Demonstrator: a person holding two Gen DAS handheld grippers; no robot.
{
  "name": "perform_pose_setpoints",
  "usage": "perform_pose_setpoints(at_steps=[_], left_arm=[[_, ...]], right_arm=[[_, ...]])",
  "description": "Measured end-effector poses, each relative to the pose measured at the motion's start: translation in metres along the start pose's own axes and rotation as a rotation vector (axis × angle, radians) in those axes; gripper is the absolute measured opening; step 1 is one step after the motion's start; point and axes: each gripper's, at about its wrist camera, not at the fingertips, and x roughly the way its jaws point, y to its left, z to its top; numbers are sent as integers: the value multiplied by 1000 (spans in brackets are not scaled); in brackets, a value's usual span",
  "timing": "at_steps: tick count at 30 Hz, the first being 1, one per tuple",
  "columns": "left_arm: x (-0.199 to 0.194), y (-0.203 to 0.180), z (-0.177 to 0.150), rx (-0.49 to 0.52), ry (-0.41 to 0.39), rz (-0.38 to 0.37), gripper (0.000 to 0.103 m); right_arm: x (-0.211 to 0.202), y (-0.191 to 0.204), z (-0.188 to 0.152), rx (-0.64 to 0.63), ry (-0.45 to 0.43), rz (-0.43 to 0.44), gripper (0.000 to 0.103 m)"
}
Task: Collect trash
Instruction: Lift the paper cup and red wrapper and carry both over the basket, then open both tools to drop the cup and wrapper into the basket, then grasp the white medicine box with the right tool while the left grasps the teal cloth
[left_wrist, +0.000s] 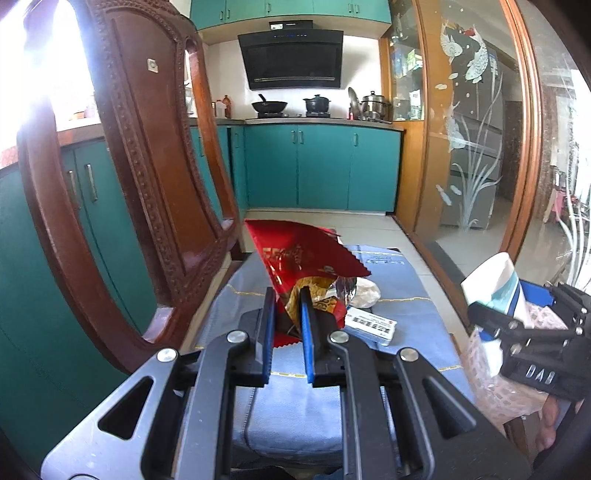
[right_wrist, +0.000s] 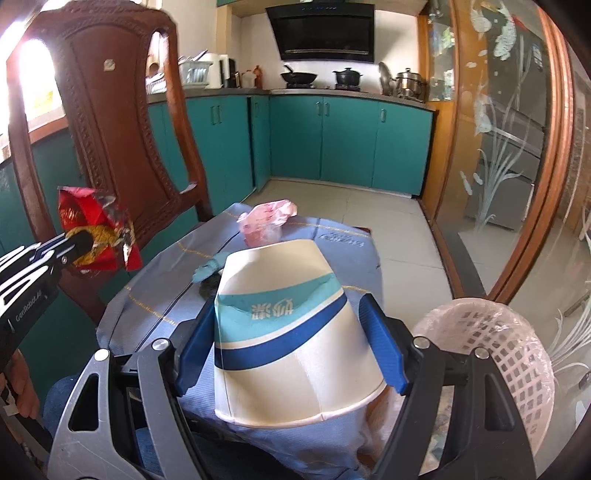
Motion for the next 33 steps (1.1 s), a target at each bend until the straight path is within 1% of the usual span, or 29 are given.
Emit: perform_pose_setpoints(at_steps=[3,5,6,8,10,13,15,16,17,19,21,23,25,26,27,28,29,30,32,33], left_arm=[[0,-5,3,-22,22,-101,14],[0,-14,6,-20,29,-167,14],[1,-20,8,-22,36,-211,14],[5,-33,11,-19,50,-269,14],[9,-50,12,-2,43,-305,14],[22,-90,14,35,66,-405,14],[40,-129,11,61,143,-506,14],[44,-141,9,69,165,-533,14],[50,-162,4,89,195,-568,14],[58,-188,-4,124,224,-595,14],[65,-216,-11,158,253,-638,14],[68,-237,-16,193,269,-662,14],[69,-255,-19,229,277,-690,17],[70,-262,-21,251,278,-712,21],[70,-266,-22,268,272,-717,35],[70,-266,-23,272,260,-697,58],[70,-262,-22,266,245,-678,66],[70,-253,-20,249,223,-649,70],[76,-236,-16,223,216,-599,70],[82,-221,-13,203,213,-540,70]], right_arm=[[-13,-27,0,42,-26,-50,75],[-24,-52,-2,79,-40,-103,75],[-29,-66,-5,96,-44,-129,75],[-40,-95,-13,138,-43,-188,75],[-49,-120,-23,180,-38,-235,75],[-57,-155,-43,239,-9,-291,75],[-59,-165,-53,245,12,-314,75],[-59,-169,-59,245,25,-326,75],[-59,-172,-66,246,39,-338,75],[-59,-180,-75,255,55,-359,75],[-58,-190,-83,274,68,-377,75],[-58,-201,-88,297,77,-386,75],[-59,-208,-91,309,84,-400,75],[-58,-212,-91,314,87,-405,76],[-57,-215,-92,317,90,-408,76],[-57,-216,-92,318,94,-408,76],[-54,-216,-92,316,104,-411,78],[-51,-216,-92,314,113,-412,78],[-44,-215,-93,309,138,-421,82],[-40,-213,-93,309,145,-415,82]])
